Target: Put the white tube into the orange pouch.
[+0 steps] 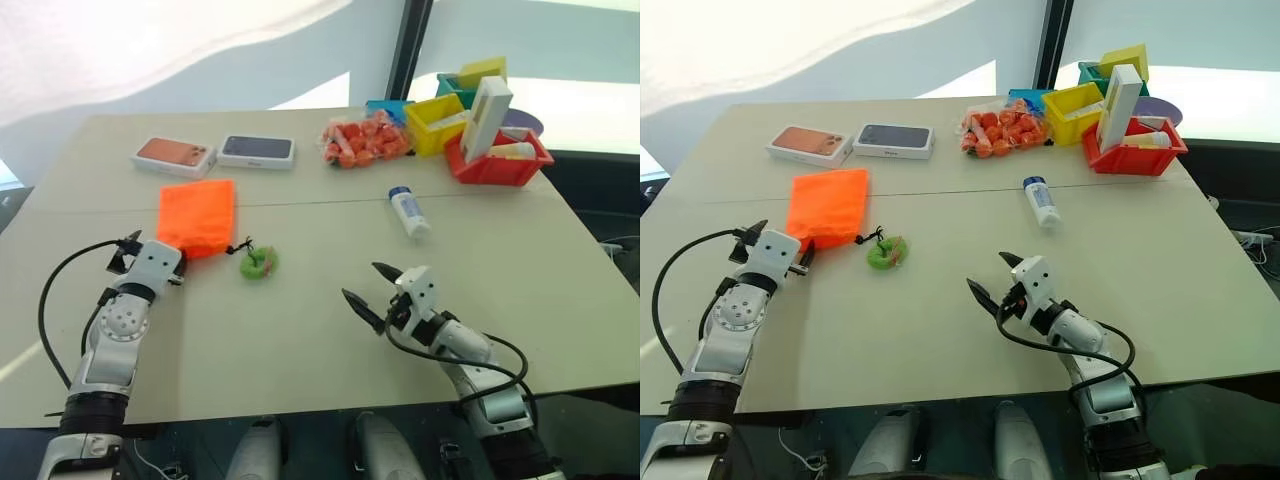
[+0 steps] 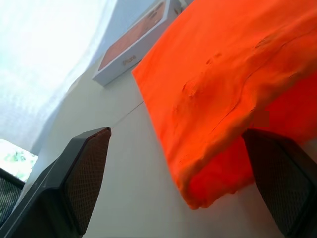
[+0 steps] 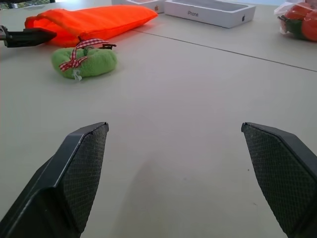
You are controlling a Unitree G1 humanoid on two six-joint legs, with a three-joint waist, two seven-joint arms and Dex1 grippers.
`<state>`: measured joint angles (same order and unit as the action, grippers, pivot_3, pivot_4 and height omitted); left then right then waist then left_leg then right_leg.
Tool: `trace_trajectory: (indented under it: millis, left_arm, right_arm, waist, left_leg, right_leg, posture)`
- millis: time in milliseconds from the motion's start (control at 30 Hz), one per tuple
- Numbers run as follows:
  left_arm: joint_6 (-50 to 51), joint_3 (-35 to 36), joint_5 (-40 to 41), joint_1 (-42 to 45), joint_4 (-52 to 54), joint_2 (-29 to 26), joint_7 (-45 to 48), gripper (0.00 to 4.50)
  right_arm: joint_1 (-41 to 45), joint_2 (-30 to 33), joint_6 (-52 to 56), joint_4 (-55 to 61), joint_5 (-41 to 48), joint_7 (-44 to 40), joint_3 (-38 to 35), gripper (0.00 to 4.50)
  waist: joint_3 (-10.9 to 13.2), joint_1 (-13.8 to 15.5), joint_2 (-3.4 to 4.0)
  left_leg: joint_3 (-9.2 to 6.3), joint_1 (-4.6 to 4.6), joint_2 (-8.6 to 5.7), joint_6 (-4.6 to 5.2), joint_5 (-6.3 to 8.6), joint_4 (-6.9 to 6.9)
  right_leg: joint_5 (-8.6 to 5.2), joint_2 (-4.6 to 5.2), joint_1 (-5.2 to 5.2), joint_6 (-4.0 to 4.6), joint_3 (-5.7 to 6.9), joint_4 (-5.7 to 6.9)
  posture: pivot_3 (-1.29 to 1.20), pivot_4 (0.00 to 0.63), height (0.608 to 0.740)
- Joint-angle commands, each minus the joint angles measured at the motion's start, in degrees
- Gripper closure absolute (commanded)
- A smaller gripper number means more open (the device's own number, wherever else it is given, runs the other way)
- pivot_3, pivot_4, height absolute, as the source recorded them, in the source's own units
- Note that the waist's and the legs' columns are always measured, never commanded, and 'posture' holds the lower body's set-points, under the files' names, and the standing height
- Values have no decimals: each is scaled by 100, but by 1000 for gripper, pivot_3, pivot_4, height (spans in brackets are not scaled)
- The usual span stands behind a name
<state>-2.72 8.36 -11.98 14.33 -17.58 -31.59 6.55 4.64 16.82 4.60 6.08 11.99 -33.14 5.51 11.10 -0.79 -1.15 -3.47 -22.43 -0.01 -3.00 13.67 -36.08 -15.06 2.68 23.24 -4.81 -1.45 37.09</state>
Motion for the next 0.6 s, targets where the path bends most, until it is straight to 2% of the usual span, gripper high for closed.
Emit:
trace_trajectory:
  millis: [33, 233, 267, 600]
  left_arm:
    - [-400, 88, 107, 120, -225, -114, -16, 1209]
    - [-687, 200, 410, 96, -367, -100, 149, 4232]
    - [-695, 230, 491, 74, -336, -85, 181, 4384]
    - [-366, 583, 1858, -920, 1239, 14, 1288, 4384]
  right_arm:
    - [28, -1, -135, 147, 6, 23, -72, 0]
    - [168, 57, -177, 43, -28, 163, -285, 0]
    - [221, 70, -173, 10, -23, 193, -346, 0]
    - [1543, 290, 47, -1575, -352, 1249, -1190, 0]
  waist:
    - [0, 1, 0]
    - [0, 3, 0]
    - [0, 3, 0]
    - [1, -16, 1]
  left_leg:
    - [0, 0, 0, 0, 0, 0]
    - [0, 0, 1, 0, 0, 0]
    - [0, 0, 1, 0, 0, 0]
    - [2, 0, 3, 0, 0, 1]
  right_leg:
    - [0, 0, 0, 0, 0, 0]
    - [0, 3, 0, 0, 0, 0]
    - [1, 4, 0, 0, 0, 1]
    - [1, 7, 1, 1, -1, 1]
  posture:
    - [0, 150, 740]
    - [0, 150, 740]
    - [0, 150, 740]
    - [0, 150, 740]
